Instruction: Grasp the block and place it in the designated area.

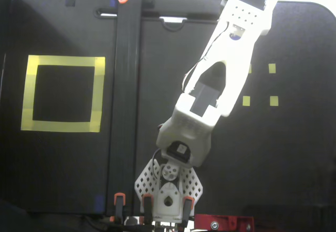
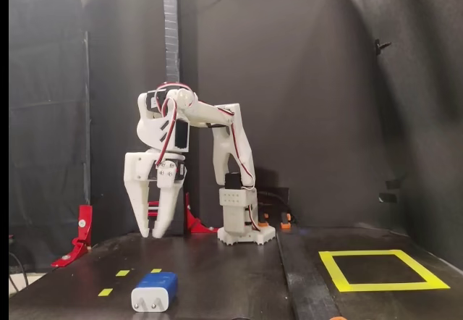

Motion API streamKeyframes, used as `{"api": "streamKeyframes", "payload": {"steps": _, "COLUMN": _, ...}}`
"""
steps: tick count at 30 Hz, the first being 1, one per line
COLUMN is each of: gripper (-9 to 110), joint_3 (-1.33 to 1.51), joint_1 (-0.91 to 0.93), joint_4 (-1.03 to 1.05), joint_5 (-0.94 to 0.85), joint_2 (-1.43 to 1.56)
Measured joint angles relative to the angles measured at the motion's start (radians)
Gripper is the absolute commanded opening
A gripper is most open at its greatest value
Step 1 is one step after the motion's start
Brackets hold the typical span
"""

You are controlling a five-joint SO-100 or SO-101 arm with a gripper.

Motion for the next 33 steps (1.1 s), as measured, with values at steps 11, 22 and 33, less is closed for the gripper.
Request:
{"api": "streamKeyframes", "payload": {"steps": 11, "gripper": 43, "joint_3": 0.0, "joint_1": 0.0, "joint_4": -0.009, "joint_5": -0.081, "joint_2": 0.0}}
{"api": "streamKeyframes", "payload": {"steps": 22, "gripper": 43, "joint_3": 0.0, "joint_1": 0.026, "joint_4": 0.025, "joint_5": -0.091, "joint_2": -0.002}}
{"api": "streamKeyframes", "payload": {"steps": 33, "gripper": 43, "joint_3": 0.0, "joint_1": 0.066, "joint_4": -0.017, "joint_5": -0.091, "joint_2": -0.114}}
